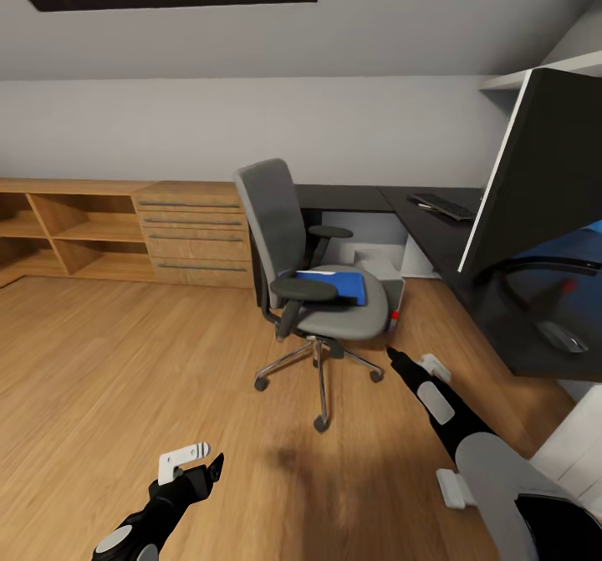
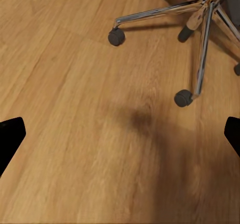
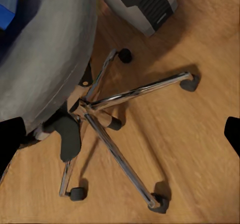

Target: In the bedroom, organize the workspace by keeping the computer under the desk, ensuring the monitor is on the desk, placing the keyboard on the desk next to the monitor, placing the mouse on the desk next to the keyboard, moving the folder from the swivel chair onto the desk next to the mouse, stacking the notebook on top of the folder with the pen on top of the notebook, and positioning the swivel chair next to the desk.

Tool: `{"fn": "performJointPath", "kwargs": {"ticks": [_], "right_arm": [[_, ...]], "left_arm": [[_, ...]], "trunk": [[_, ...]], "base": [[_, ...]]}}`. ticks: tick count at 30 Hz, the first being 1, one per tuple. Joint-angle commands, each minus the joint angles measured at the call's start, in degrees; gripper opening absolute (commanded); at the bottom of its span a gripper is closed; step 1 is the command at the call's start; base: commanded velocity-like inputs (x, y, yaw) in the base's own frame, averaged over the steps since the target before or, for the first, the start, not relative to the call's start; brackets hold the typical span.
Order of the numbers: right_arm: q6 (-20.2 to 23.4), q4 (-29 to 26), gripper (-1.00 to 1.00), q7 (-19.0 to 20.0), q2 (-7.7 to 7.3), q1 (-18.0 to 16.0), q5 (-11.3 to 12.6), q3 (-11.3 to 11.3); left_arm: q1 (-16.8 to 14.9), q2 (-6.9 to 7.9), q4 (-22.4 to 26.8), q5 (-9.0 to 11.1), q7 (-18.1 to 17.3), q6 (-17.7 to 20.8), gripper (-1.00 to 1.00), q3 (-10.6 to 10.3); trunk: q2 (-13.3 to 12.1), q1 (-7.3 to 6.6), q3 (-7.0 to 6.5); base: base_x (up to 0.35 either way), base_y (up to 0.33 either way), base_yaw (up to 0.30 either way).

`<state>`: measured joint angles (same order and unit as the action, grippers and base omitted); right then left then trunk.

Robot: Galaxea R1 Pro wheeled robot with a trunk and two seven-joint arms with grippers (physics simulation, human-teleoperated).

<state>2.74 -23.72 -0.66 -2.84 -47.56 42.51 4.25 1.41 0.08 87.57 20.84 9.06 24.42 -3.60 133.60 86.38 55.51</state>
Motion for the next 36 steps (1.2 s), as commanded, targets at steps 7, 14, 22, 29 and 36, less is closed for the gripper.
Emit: {"fn": "performJointPath", "kwargs": {"ticks": [7, 14, 22, 29, 36], "right_arm": [[0.32, 0.09, 1.00, 2.62, -0.29, 0.01, 0.63, 0.21], [0.28, 0.16, 1.00, 2.76, -1.28, 0.08, 1.94, 1.17], [0.25, 0.32, 1.00, 2.77, -1.37, 0.16, 2.43, 1.28], [0.25, 0.34, 1.00, 2.63, -1.38, 0.17, 2.48, 1.42], [0.32, 0.34, 1.00, 2.60, -1.63, 0.18, 2.52, 1.83]], "left_arm": [[0.00, 0.01, 0.06, 0.53, 0.51, 0.19, 1.00, -0.09], [0.00, 0.04, 0.05, 0.57, 0.50, 0.19, 1.00, -0.10], [0.00, 0.07, 0.05, 0.57, 0.49, 0.19, 1.00, -0.09], [0.00, 0.09, 0.05, 0.55, 0.51, 0.19, 1.00, -0.03], [0.00, 0.10, 0.05, 0.59, 0.59, 0.18, 1.00, -0.04]], "trunk": [[0.02, 0.02, 0.04], [0.02, 0.02, 0.04], [0.02, 0.02, 0.04], [0.02, 0.02, 0.04], [0.02, 0.02, 0.04]], "base": [[0.235, 0.000, 0.000], [0.257, 0.000, 0.000], [0.251, 0.000, 0.000], [0.180, 0.000, 0.000], [0.240, 0.000, 0.000]]}}
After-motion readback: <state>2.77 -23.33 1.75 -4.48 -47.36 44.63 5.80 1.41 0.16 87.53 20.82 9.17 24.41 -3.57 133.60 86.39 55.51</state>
